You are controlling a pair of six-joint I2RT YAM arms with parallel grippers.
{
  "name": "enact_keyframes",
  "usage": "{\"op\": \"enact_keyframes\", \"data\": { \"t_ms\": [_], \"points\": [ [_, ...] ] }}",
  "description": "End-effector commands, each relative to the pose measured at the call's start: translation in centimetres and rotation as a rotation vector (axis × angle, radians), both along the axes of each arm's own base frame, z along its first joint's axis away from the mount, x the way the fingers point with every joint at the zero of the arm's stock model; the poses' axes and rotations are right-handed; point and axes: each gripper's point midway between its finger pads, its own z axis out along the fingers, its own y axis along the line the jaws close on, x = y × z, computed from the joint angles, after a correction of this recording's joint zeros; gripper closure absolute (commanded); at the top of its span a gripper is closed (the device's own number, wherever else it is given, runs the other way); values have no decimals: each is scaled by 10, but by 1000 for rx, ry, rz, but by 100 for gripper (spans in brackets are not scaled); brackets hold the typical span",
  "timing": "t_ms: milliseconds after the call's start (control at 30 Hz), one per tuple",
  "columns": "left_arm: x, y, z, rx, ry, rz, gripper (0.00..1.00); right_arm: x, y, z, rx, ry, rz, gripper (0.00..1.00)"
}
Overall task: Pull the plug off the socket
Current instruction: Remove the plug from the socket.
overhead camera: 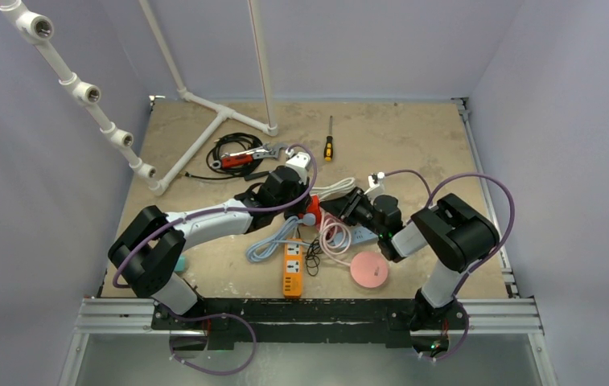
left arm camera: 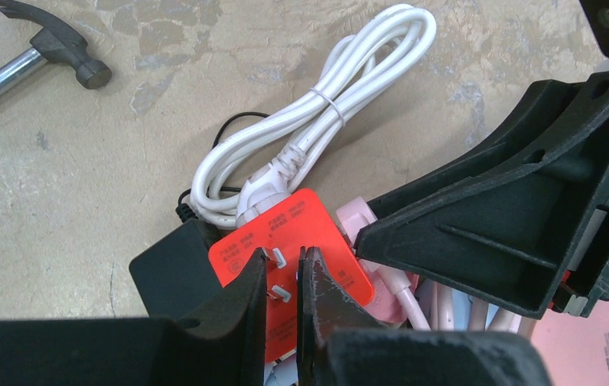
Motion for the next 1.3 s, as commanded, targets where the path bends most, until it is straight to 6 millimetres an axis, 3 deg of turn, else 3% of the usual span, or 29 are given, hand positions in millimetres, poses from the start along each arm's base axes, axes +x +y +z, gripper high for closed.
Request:
{"op": "enact_keyframes", "data": {
  "t_ms": [0, 233, 533, 867, 1267],
  "points": [
    [-13, -7, -11, 29, 36, -60, 100, -11, 21, 45, 116, -128, 95, 100],
    [-8, 1, -13, 51, 38, -20, 100, -15, 2, 52, 128, -161, 10, 100],
    [2, 21, -27, 128, 68, 59, 100, -20, -21, 85, 160, -229, -88, 100],
    [5, 29, -34, 175, 68, 84, 100, -15, -50, 122, 91, -296, -199, 100],
    [6, 31, -30, 175, 60, 96, 100, -22, -66, 142, 131, -333, -220, 100]
  ]
}}
